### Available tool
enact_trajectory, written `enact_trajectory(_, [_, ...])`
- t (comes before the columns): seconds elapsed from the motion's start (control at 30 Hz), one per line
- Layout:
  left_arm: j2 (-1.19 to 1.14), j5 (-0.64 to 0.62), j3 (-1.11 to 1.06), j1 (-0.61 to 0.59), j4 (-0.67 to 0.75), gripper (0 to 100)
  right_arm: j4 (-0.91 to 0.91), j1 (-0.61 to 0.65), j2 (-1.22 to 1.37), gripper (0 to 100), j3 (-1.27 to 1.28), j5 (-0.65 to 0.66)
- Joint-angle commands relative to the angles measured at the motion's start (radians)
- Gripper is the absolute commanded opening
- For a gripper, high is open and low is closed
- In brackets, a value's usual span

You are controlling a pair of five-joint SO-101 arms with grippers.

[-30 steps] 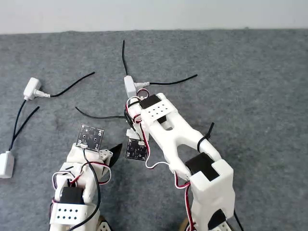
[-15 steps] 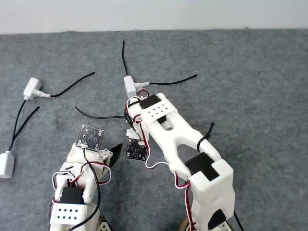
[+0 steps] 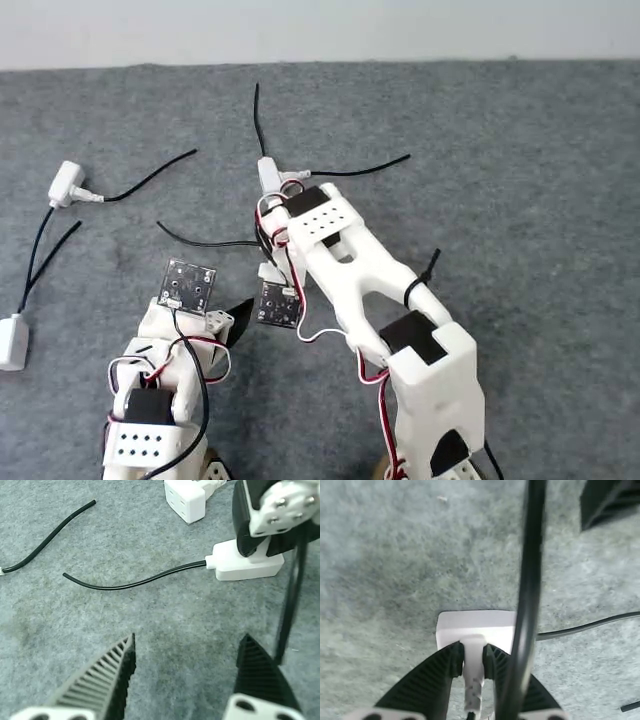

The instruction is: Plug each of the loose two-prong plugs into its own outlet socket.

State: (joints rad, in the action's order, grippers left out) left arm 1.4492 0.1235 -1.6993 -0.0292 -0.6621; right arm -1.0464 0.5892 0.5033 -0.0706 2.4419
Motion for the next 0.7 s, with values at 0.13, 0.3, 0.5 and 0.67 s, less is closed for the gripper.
enact_trajectory(0.13, [0.002, 0.005, 0.01, -0.008, -0.006, 32, -0.062, 0.027, 0.094, 1.3, 0.012, -0.02])
enact_trajectory(0.3, [0.002, 0.005, 0.01, -0.008, -0.006, 32, -0.064, 0.027, 0.093, 1.3, 0.012, -0.02])
enact_trajectory(0.5, [0.002, 0.005, 0.01, -0.008, -0.006, 32, -0.053, 0.027, 0.096, 0.9, 0.011, -0.02])
enact_trajectory(0.67, [0.002, 0.005, 0.01, -0.008, -0.006, 32, -0.053, 0.027, 0.097, 0.9, 0.012, -0.02])
